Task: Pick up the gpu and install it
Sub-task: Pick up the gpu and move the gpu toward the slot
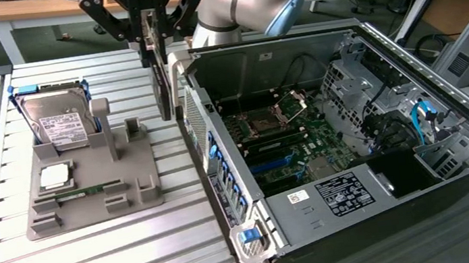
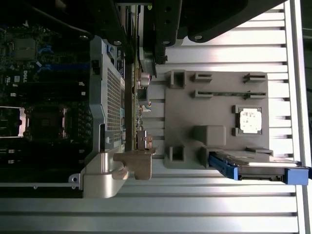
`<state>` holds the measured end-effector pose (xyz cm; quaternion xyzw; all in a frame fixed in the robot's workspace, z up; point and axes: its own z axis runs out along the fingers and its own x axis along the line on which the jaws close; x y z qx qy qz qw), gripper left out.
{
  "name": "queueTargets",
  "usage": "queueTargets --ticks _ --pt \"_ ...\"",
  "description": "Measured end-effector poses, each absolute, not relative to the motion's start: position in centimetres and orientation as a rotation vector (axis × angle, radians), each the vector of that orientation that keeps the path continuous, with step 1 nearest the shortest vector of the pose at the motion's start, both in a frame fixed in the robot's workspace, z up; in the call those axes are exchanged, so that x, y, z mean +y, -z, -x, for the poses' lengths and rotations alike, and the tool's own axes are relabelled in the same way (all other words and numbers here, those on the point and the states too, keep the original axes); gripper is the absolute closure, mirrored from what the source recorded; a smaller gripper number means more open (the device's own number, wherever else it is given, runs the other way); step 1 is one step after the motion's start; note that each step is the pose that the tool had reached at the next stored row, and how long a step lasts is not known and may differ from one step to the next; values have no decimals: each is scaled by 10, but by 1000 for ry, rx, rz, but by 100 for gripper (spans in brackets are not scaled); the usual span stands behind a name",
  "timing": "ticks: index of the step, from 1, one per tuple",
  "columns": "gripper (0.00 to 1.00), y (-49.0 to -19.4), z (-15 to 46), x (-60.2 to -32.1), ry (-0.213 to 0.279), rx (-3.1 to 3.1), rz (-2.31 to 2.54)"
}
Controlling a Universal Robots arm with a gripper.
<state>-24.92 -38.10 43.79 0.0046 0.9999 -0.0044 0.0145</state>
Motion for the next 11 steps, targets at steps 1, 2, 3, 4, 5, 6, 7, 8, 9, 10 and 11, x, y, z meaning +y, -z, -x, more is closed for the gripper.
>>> queueTargets --ticks 1,2,3,4,5,6,7,8,9,10,11 --pt "73 -438 249 -381 14 3113 -14" --pt "73 -438 248 -381 14 3113 -14" --pt "73 -438 248 -381 14 3113 -14" --pt "73 -438 247 -381 15 3113 -14" --pt "73 -438 247 -381 15 3113 -14" --pt "73 -438 247 -381 16 3113 -14" --pt "73 -438 246 -381 16 3113 -14" --pt "73 -438 246 -381 16 3113 -14" --pt "73 -438 246 -381 17 3113 -14" --pt "73 -438 245 -381 17 3113 -14" --pt "73 -438 245 -382 18 3113 -14"
